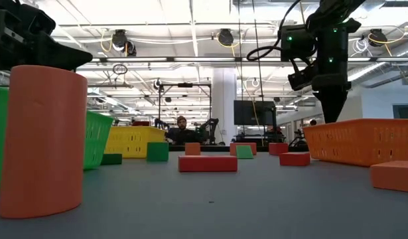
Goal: Sort & place blocks by color
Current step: Put the red block into the orange bin
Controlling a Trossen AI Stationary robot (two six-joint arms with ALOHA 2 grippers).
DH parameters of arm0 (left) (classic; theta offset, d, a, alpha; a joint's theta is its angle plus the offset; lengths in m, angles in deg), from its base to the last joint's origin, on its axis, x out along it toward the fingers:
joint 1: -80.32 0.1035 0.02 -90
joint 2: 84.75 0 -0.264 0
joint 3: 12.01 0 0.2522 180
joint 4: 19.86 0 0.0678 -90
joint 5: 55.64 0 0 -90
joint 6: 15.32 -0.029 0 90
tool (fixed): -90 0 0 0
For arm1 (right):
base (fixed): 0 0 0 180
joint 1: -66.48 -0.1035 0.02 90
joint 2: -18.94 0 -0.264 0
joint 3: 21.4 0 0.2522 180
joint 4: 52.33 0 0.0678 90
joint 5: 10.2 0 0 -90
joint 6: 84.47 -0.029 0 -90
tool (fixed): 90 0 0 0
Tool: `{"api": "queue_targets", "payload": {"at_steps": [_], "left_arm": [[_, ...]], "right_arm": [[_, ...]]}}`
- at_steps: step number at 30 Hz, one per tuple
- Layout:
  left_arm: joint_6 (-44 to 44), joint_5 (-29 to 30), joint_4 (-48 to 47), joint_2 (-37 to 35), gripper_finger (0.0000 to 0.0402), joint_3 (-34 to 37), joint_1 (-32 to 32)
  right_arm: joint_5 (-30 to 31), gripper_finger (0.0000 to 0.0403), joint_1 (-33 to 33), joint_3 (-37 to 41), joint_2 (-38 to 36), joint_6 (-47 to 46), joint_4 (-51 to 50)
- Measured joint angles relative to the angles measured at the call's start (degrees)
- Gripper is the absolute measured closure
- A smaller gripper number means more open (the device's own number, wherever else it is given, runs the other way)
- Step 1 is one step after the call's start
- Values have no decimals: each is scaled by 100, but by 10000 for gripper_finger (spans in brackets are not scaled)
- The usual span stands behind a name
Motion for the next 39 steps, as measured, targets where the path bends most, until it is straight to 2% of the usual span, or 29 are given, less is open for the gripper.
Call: {"api": "queue_targets", "payload": {"at_steps": [2,6,9,22,28,33,36,39], "left_arm": [[-142,27,36,1,398,1,-2],[-970,52,391,-2,398,2,0],[-1092,53,556,1,398,3,0],[533,48,1629,1,398,1,0],[716,280,3031,-1,398,1,-2],[-94,282,4312,-2,398,-1,-2],[-213,358,4074,-5,391,-43,7],[-181,971,2983,1,361,-331,7]], "right_arm": [[0,174,0,0,0,-37,-3],[0,174,0,0,0,-37,2],[10,174,0,0,0,-35,21],[17,174,46,-4,0,-57,65],[20,174,46,-4,0,-57,186],[20,174,46,-4,0,-57,370],[20,174,46,-4,0,-56,374],[20,174,46,-4,0,-54,366]]}}
